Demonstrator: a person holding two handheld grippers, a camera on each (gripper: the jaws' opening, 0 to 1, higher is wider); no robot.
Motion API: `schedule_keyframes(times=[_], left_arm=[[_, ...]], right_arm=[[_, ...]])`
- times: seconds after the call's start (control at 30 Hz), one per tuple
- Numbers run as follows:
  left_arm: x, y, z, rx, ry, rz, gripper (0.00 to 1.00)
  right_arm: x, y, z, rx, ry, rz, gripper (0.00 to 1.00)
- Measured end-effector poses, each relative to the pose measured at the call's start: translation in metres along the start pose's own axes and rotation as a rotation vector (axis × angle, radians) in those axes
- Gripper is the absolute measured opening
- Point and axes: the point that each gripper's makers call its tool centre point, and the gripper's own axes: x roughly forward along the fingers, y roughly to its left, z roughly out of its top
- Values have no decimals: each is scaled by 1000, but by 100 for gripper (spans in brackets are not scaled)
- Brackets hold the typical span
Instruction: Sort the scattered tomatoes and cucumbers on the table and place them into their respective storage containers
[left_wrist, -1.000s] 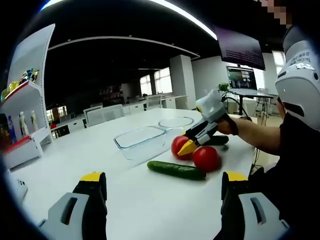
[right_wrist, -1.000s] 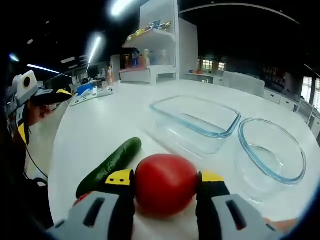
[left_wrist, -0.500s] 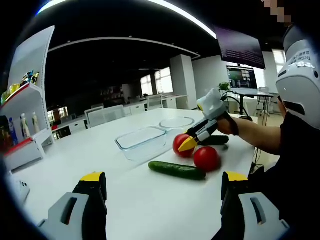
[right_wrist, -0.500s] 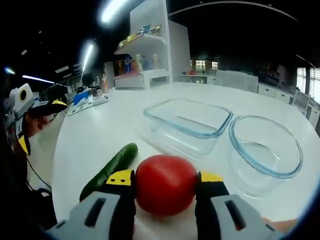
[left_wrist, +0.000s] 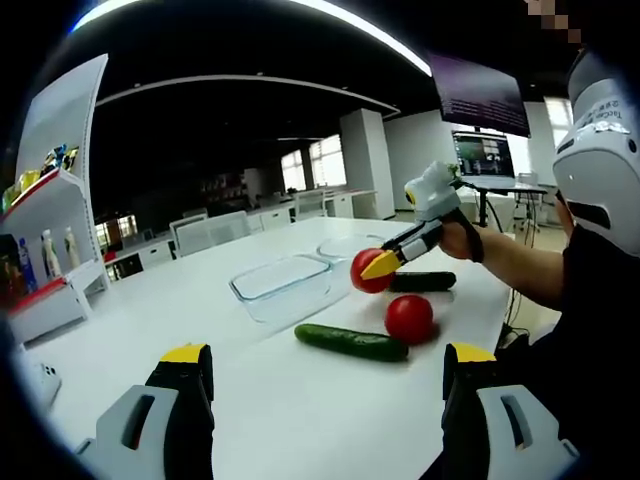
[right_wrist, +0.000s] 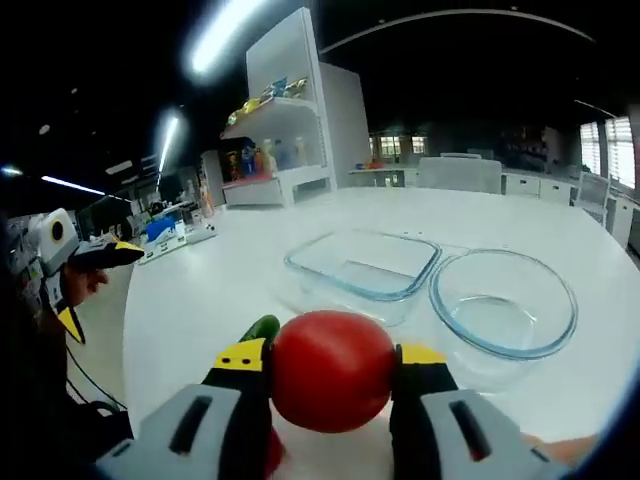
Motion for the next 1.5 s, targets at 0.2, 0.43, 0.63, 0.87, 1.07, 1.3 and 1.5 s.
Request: schedule_keyframes(times=[0.2, 0.43, 0.63, 0.87, 1.07, 1.3, 1.5], left_arm=[[1, -1, 0, -1, 1, -1, 95], [3, -2, 1, 3, 0, -6, 95], [3, -2, 1, 4, 0, -9, 95], [2, 0, 1, 2, 1, -5, 95], [3, 1, 2, 3, -2, -7, 95], [5, 0, 2, 5, -5, -15, 95], [5, -1, 4, 7, -10, -23, 95]], right_arm=[[-21, -8, 11, 29, -43, -13, 42], [-40, -16, 19, 55, -62, -22, 42], [-55, -22, 22, 61, -76, -36, 42], [-80, -40, 27, 103, -114, -75, 41], [-99, -50, 22, 144, -133, -94, 41], [-115, -60, 15, 191, -133, -119, 41], [-121, -57, 13, 187, -123, -126, 41]])
